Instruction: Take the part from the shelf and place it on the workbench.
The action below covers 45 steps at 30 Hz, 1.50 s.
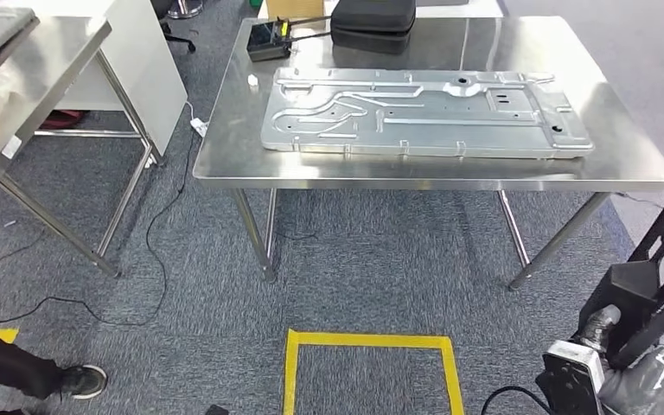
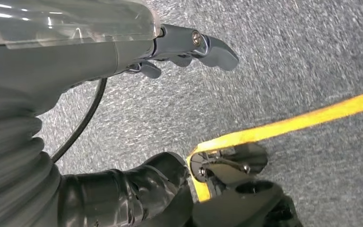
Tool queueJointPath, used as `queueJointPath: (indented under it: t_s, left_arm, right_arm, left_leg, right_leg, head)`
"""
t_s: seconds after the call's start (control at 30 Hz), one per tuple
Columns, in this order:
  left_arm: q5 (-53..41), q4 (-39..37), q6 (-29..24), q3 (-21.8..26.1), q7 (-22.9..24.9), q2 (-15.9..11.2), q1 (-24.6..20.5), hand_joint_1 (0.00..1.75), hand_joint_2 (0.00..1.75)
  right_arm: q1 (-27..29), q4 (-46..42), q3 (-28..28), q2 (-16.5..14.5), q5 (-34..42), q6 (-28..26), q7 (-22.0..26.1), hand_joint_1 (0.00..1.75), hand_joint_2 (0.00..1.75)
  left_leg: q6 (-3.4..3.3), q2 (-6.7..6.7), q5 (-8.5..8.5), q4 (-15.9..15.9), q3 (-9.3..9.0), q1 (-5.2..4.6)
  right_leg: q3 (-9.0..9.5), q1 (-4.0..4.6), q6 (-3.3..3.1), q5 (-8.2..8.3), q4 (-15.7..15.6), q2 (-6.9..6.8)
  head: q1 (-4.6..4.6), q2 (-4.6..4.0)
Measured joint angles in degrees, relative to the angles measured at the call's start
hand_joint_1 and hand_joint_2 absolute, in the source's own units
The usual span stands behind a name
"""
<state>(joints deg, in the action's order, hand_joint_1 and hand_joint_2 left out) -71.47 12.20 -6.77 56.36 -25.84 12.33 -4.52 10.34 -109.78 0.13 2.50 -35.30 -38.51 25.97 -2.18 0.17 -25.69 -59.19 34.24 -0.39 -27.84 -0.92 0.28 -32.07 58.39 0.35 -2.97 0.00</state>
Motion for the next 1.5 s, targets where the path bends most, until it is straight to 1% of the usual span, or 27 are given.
queueJointPath:
  t_s: [0.07,0.1,0.2,0.23,0.27,0.3,0.37,0.4,0.57,0.63,0.7,0.73,0.77,0.83,0.9,0.93,1.0,1.1,1.13,1.2,1.23,1.27,1.3,1.37,1.4,1.43,1.5]
  left_arm:
    - [0.0,0.0,0.0,0.0,0.0,0.0,0.2,0.00,1.75]
    - [0.0,0.0,0.0,0.0,0.0,0.0,0.2,0.00,1.75]
    - [0.0,0.0,0.0,0.0,0.0,0.0,0.1,0.00,1.75]
    - [0.0,0.0,0.1,0.0,0.0,0.0,0.1,0.00,1.75]
    - [-0.1,0.0,0.1,0.0,0.0,0.0,0.2,0.00,1.75]
    - [-0.1,0.0,0.1,0.0,0.0,0.0,0.2,0.00,1.75]
    - [-0.1,0.0,0.1,0.0,0.0,0.1,0.2,0.00,1.75]
    - [-0.1,0.0,0.1,0.0,0.0,0.1,0.2,0.00,1.75]
    - [-0.1,0.0,0.0,0.0,0.0,0.1,-0.2,0.00,1.75]
    - [-0.1,0.0,-0.1,0.0,0.0,0.1,-0.2,0.00,1.75]
    - [-0.1,0.0,-0.1,0.0,0.0,0.1,-0.1,0.00,1.75]
    - [-0.1,0.0,-0.1,-0.1,0.0,0.1,-0.1,0.00,1.75]
    - [-0.2,0.0,-0.1,-0.1,0.0,0.1,0.1,0.00,1.75]
    - [-0.3,0.0,-0.2,-0.1,0.1,0.1,0.2,0.00,1.75]
    - [-0.4,0.0,-0.3,-0.1,0.1,0.1,0.1,0.00,1.75]
    - [-0.4,0.0,-0.3,-0.1,0.1,0.1,0.0,0.00,1.75]
    - [-0.5,0.0,-0.4,-0.2,0.1,0.1,-0.1,0.00,1.75]
    - [-0.6,0.0,-0.4,-0.4,0.1,0.1,0.0,0.00,1.75]
    - [-0.6,0.0,-0.4,-0.5,0.1,0.1,0.0,0.00,1.75]
    - [-0.6,0.0,-0.4,-0.6,0.1,0.1,-0.1,0.00,1.75]
    - [-0.6,0.0,-0.4,-0.7,0.2,0.1,-0.1,0.00,1.75]
    - [-0.6,0.0,-0.4,-0.8,0.2,0.1,-0.1,0.00,1.75]
    - [-0.6,0.0,-0.4,-0.8,0.3,0.1,-0.1,0.00,1.75]
    - [-0.7,0.0,-0.3,-0.9,0.3,0.1,0.0,0.00,1.75]
    - [-0.8,0.0,-0.3,-0.9,0.4,0.1,0.0,0.00,1.75]
    - [-0.9,0.0,-0.3,-1.0,0.4,0.2,-0.1,0.00,1.75]
    - [-1.1,0.0,-0.3,-1.1,0.5,0.2,-0.3,0.00,1.75]
  right_arm:
    - [-0.1,0.0,0.0,0.1,0.0,0.0,0.0,1.75,1.75]
    - [-0.2,0.0,-0.1,0.2,0.0,0.0,0.0,1.75,1.75]
    - [-0.3,0.2,-0.2,0.3,0.0,0.0,0.0,1.75,1.75]
    - [-0.3,0.3,-0.2,0.4,0.0,0.0,0.0,1.75,1.75]
    - [-0.3,0.4,-0.2,0.4,0.0,0.0,0.0,1.75,1.75]
    - [-0.2,0.5,-0.2,0.5,0.0,0.0,0.0,1.75,1.75]
    - [-0.3,0.5,-0.3,0.6,0.1,0.0,0.0,1.75,1.75]
    - [-0.3,0.6,-0.3,0.6,0.1,0.0,0.0,1.75,1.75]
    - [-0.1,0.6,-0.4,0.6,0.3,0.1,0.0,1.75,1.75]
    - [-0.2,0.5,-0.4,0.7,0.3,0.1,0.0,1.75,1.75]
    - [-0.1,0.5,-0.4,0.7,0.3,0.1,0.0,1.75,1.75]
    - [-0.1,0.5,-0.4,0.7,0.4,0.1,0.0,1.75,1.75]
    - [-0.1,0.5,-0.4,0.7,0.5,0.1,0.0,1.75,1.75]
    - [-0.1,0.5,-0.4,0.7,0.7,0.1,0.1,1.75,1.75]
    - [-0.2,0.5,-0.4,0.6,0.8,0.1,0.3,1.75,1.75]
    - [-0.3,0.5,-0.4,0.6,0.9,0.1,0.3,1.75,1.75]
    - [-0.3,0.5,-0.4,0.6,0.9,0.1,0.4,1.75,1.75]
    - [-0.5,0.4,-0.5,0.7,0.9,0.1,0.4,1.75,1.75]
    - [-0.7,0.3,-0.5,0.8,0.9,0.1,0.4,1.75,1.75]
    - [-1.1,0.3,-0.5,1.0,0.9,0.2,0.4,1.75,1.75]
    - [-1.2,0.3,-0.5,1.0,0.9,0.2,0.4,1.75,1.75]
    - [-1.2,0.3,-0.5,1.0,0.9,0.3,0.4,1.75,1.75]
    - [-1.2,0.3,-0.5,1.0,0.9,0.3,0.4,1.75,1.75]
    - [-1.4,0.3,-0.6,1.1,0.9,0.3,0.4,1.75,1.75]
    - [-1.5,0.3,-0.6,1.1,0.9,0.3,0.3,1.75,1.75]
    - [-1.7,0.3,-0.7,1.2,0.9,0.3,0.3,1.75,1.75]
    - [-2.1,0.3,-0.9,1.4,1.0,0.4,0.2,1.75,1.75]
  left_leg:
    - [-0.27,-0.03,0.10,1.5,-1.33,0.41]
    - [-0.44,-0.02,0.11,2.3,-2.10,0.66]
    - [-0.80,0.00,-0.72,2.7,-3.31,0.71]
    - [-0.77,-0.03,-1.18,2.6,-3.76,0.71]
    - [-0.67,-0.05,-1.68,2.6,-4.35,0.74]
    - [-0.48,-0.08,-2.25,2.5,-5.08,0.79]
    - [0.14,-0.11,-3.51,2.2,-6.21,0.77]
    - [0.51,-0.16,-4.03,2.1,-6.45,0.69]
    - [2.02,-0.13,-5.62,1.0,-6.62,0.67]
    - [2.46,-0.11,-8.03,-4.6,-3.87,0.81]
    - [2.60,-0.12,-10.54,-12.9,1.41,0.86]
    - [2.55,-0.12,-10.53,-15.4,3.50,0.87]
    - [2.40,-0.12,-9.21,-15.8,4.59,0.87]
    - [1.72,-0.15,-3.71,-10.0,3.57,0.74]
    - [0.86,-0.15,-0.06,-2.9,1.10,0.39]
    - [0.57,-0.12,0.36,-1.0,0.31,0.20]
    - [0.26,-0.08,-0.27,0.0,-0.28,-0.04]
    - [-0.33,-0.11,-0.20,1.5,-1.63,0.50]
    - [-0.51,-0.09,-0.21,2.0,-2.17,0.70]
    - [-0.76,-0.07,-0.69,2.2,-2.78,0.64]
    - [-0.78,-0.09,-1.06,2.1,-3.12,0.63]
    - [-0.76,-0.13,-1.49,2.1,-3.58,0.62]
    - [-0.69,-0.17,-1.98,2.1,-4.19,0.63]
    - [-0.31,-0.24,-3.12,2.0,-5.56,0.60]
    - [0.00,-0.30,-3.70,1.9,-6.02,0.49]
    - [0.32,-0.33,-4.15,1.8,-6.24,0.38]
    - [0.91,-0.31,-4.71,1.8,-6.32,0.22]
  right_leg:
    - [0.30,0.11,0.49,-0.63,0.7,-0.22]
    - [-0.61,0.16,0.70,-1.56,2.8,-0.28]
    - [-7.70,-0.13,1.22,-4.61,13.5,-0.28]
    - [-9.57,-0.25,1.40,-4.10,15.2,-0.29]
    - [-10.42,-0.40,1.56,-2.38,14.9,-0.30]
    - [-10.17,-0.56,1.70,0.42,12.4,-0.33]
    - [-8.18,-0.72,1.83,5.38,5.4,-0.42]
    - [-7.28,-0.67,1.60,6.37,3.1,-0.42]
    - [-6.07,-0.50,-0.49,5.32,1.4,-0.08]
    - [-5.34,-0.57,-1.19,4.95,1.1,-0.18]
    - [-4.82,-0.41,-1.57,4.40,1.0,-0.26]
    - [-4.50,-0.32,-1.64,4.10,1.1,-0.21]
    - [-4.07,-0.23,-1.66,3.77,1.0,-0.12]
    - [-2.90,-0.04,-1.57,3.00,1.0,0.05]
    - [-2.09,0.19,-1.20,2.19,1.0,0.13]
    - [-1.93,0.20,-0.89,1.89,0.9,0.14]
    - [-1.77,0.08,-0.18,1.53,0.6,0.14]
    - [-1.84,0.02,0.67,0.27,2.3,-0.22]
    - [-3.05,0.01,0.86,-0.87,4.8,-0.30]
    - [-7.56,-0.04,1.12,-3.34,12.0,-0.29]
    - [-9.71,-0.06,1.25,-3.60,14.7,-0.30]
    - [-11.05,-0.09,1.34,-2.68,15.6,-0.31]
    - [-11.29,-0.15,1.38,-0.56,14.3,-0.32]
    - [-9.38,-0.26,1.26,4.72,7.7,-0.37]
    - [-8.10,-0.18,1.05,6.13,4.5,-0.38]
    - [-7.27,-0.09,0.73,6.56,2.6,-0.38]
    - [-6.69,0.15,-0.05,5.70,1.6,-0.26]
  head:
    - [-0.08,0.00]
    - [-0.15,0.00]
    - [-0.26,0.00]
    - [-0.25,0.00]
    - [-0.25,0.00]
    - [-0.25,0.00]
    - [-0.30,0.00]
    - [-0.31,0.00]
    - [-0.12,0.00]
    - [0.02,0.00]
    - [0.11,0.00]
    - [0.11,0.00]
    - [0.11,0.00]
    - [0.11,0.00]
    - [0.03,0.00]
    - [0.01,0.00]
    - [0.02,0.00]
    - [-0.07,0.00]
    - [-0.15,0.00]
    - [-0.24,0.00]
    - [-0.25,0.00]
    - [-0.24,0.00]
    - [-0.25,0.00]
    - [-0.25,0.00]
    - [-0.27,0.00]
    - [-0.27,0.00]
    - [-0.21,0.00]
